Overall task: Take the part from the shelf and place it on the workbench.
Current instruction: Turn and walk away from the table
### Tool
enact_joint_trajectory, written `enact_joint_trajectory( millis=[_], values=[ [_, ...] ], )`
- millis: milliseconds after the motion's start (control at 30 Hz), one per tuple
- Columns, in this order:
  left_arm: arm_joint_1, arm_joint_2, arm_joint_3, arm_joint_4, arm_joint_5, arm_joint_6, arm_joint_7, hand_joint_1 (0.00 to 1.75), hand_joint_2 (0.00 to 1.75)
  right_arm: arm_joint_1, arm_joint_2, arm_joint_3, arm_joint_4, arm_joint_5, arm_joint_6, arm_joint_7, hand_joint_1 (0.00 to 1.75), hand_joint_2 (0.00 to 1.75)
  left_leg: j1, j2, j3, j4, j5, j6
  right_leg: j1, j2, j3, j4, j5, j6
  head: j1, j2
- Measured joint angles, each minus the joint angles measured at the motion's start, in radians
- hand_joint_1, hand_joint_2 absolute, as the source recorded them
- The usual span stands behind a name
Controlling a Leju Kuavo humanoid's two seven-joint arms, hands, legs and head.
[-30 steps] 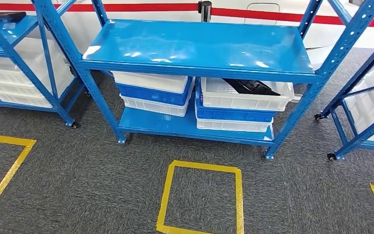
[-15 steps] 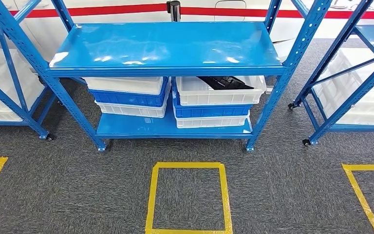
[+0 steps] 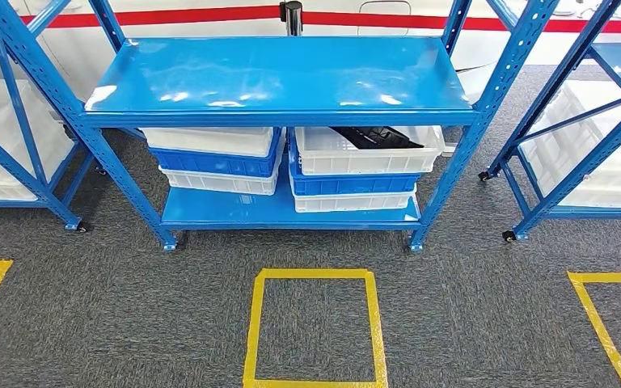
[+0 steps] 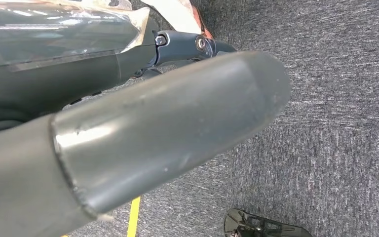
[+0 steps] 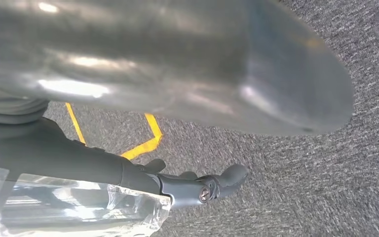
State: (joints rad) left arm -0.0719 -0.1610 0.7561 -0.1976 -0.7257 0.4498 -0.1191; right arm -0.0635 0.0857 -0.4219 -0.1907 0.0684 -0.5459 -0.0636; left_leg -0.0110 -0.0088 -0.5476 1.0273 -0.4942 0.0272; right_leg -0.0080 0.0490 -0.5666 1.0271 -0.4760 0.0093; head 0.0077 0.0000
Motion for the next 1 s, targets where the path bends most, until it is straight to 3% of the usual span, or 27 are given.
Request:
enact_joint_trajectory(
  millis=[33,133,167,267,400,533,667,1000],
  values=[
    [0.000,0.000,0.000,0.000,0.000,0.000,-0.001,0.00,0.00,0.000,0.000,0.000,0.000,0.007,-0.001,0.000,0.00,0.44,0.000,0.000,0.000,0.000,0.000,0.000,0.000,0.000,0.000,0.000,0.000,0.000,0.000,0.000],
    [-0.001,0.000,0.000,0.000,-0.003,0.001,-0.006,0.00,1.31,0.000,0.000,0.005,0.000,0.029,0.001,-0.005,0.00,1.75,0.001,0.000,0.000,0.000,0.000,0.000,0.000,0.000,0.000,0.000,0.000,0.000,0.000,0.000],
    [-0.001,0.000,0.000,0.000,-0.002,0.001,-0.008,0.00,1.75,0.000,0.000,0.007,0.000,0.035,0.006,-0.012,0.00,1.31,0.001,0.000,0.000,0.000,0.000,0.000,0.000,0.000,0.000,0.000,0.000,0.000,0.000,0.000],
    [-0.001,0.000,0.001,0.000,0.004,0.012,-0.017,0.00,1.75,0.001,0.000,0.019,0.000,0.058,0.022,-0.042,0.00,0.00,0.002,0.000,0.000,0.000,0.000,0.000,0.001,0.000,0.001,0.000,0.000,-0.001,0.000,0.000],
    [-0.001,0.000,0.009,0.000,0.016,0.030,-0.024,0.00,1.75,0.000,0.000,0.035,0.000,0.077,0.028,-0.067,0.00,0.00,0.003,0.000,0.000,0.000,0.000,0.000,0.002,0.000,0.001,0.000,0.000,-0.001,0.000,0.000],
    [-0.001,0.000,0.023,0.000,0.025,0.031,-0.005,0.00,1.75,-0.001,-0.001,0.047,0.000,0.089,0.027,-0.078,0.00,1.75,0.004,0.000,0.000,0.000,0.001,0.000,0.002,0.000,0.001,0.000,0.000,-0.001,0.000,0.000],
    [0.006,0.004,0.011,-0.005,0.058,0.002,0.002,0.00,1.75,0.006,-0.005,0.068,-0.004,0.093,0.035,-0.077,0.00,1.75,0.003,0.000,0.000,0.000,0.000,0.000,0.002,0.000,0.001,0.000,0.000,-0.001,0.000,0.000],
    [0.058,0.041,-0.170,-0.051,0.245,-0.124,0.033,0.00,1.75,0.062,-0.027,0.162,-0.046,0.053,0.173,-0.038,0.00,1.75,0.003,0.000,-0.001,0.000,0.000,0.000,0.002,0.000,0.000,0.000,0.000,-0.001,0.000,0.000]
  ],
)
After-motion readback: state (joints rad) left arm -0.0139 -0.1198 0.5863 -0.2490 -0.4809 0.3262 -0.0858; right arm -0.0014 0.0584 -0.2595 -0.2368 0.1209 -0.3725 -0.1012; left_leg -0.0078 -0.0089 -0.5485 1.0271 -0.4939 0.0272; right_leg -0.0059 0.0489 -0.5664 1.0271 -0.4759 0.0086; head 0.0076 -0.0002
